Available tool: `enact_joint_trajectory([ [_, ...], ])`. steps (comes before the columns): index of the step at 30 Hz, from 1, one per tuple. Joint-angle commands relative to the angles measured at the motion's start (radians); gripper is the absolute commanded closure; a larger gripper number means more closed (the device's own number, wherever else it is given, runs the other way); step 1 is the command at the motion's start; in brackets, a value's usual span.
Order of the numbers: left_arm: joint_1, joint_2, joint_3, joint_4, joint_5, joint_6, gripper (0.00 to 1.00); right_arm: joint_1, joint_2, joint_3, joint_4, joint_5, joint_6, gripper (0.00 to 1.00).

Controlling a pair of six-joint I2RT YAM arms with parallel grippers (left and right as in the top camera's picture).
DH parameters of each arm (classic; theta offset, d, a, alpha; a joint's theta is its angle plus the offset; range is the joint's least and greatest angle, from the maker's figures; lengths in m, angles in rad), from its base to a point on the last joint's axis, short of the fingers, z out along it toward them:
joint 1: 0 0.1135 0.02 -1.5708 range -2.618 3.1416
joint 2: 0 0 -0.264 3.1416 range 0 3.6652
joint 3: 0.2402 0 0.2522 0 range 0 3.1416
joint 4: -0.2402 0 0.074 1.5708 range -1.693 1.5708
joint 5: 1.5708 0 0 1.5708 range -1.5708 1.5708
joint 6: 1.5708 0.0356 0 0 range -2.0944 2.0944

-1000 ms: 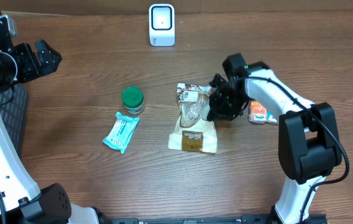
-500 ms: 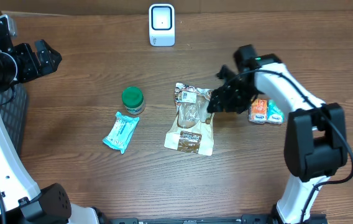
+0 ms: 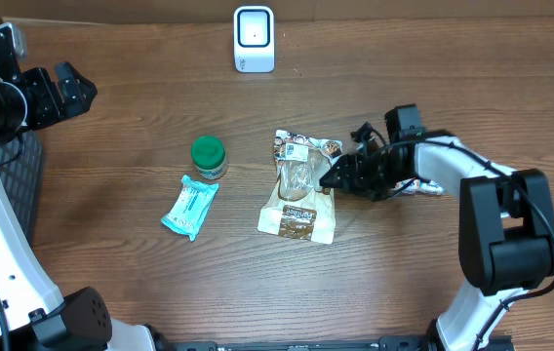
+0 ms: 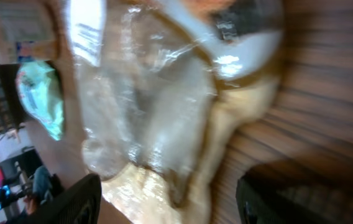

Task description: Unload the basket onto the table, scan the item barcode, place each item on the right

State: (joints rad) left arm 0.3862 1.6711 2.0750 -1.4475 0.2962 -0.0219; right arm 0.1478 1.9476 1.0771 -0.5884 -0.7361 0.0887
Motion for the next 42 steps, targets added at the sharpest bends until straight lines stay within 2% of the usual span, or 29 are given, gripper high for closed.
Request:
enact_joint_trajectory([
  [1,-0.003,-0.007,0.014,0.001,0.008,0.019,0.0,0.093,0.058,-0.116,0.147,0.106,0.178,0.32],
  [6,-0.003,-0.007,0.014,0.001,0.008,0.019,0.0,0.241,0.077,-0.188,0.421,0.126,0.336,0.32],
  [8,-0.003,-0.007,0.014,0.001,0.008,0.019,0.0,0.294,0.099,-0.19,0.477,0.166,0.379,0.35],
  [10,-0.003,-0.007,0.014,0.001,0.008,0.019,0.0,0.331,0.122,-0.19,0.515,0.182,0.38,0.46],
  [12,-0.003,-0.007,0.014,0.001,0.008,0.019,0.0,0.347,0.136,-0.19,0.537,0.184,0.38,0.71],
  [13,-0.003,-0.007,0.014,0.001,0.008,0.019,0.0,0.348,0.137,-0.19,0.543,0.184,0.38,0.74],
  [16,-0.003,-0.007,0.014,0.001,0.008,0.019,0.0,0.344,0.136,-0.188,0.583,0.162,0.38,0.73],
  [21,-0.003,-0.007,0.014,0.001,0.008,0.019,0.0,0.339,0.136,-0.171,0.65,0.127,0.38,0.61],
  [34,-0.003,-0.007,0.014,0.001,0.008,0.019,0.0,0.439,0.136,-0.113,0.727,0.129,0.378,0.58],
  [35,-0.003,-0.007,0.014,0.001,0.008,0.019,0.0,0.441,0.136,-0.113,0.73,0.129,0.375,0.59],
  [38,-0.003,-0.007,0.014,0.001,0.008,0.019,0.0,0.433,0.136,-0.113,0.714,0.129,0.374,0.75],
  [42,-0.003,-0.007,0.014,0.001,0.008,0.019,0.0,0.389,0.136,-0.113,0.687,0.077,0.346,0.89],
])
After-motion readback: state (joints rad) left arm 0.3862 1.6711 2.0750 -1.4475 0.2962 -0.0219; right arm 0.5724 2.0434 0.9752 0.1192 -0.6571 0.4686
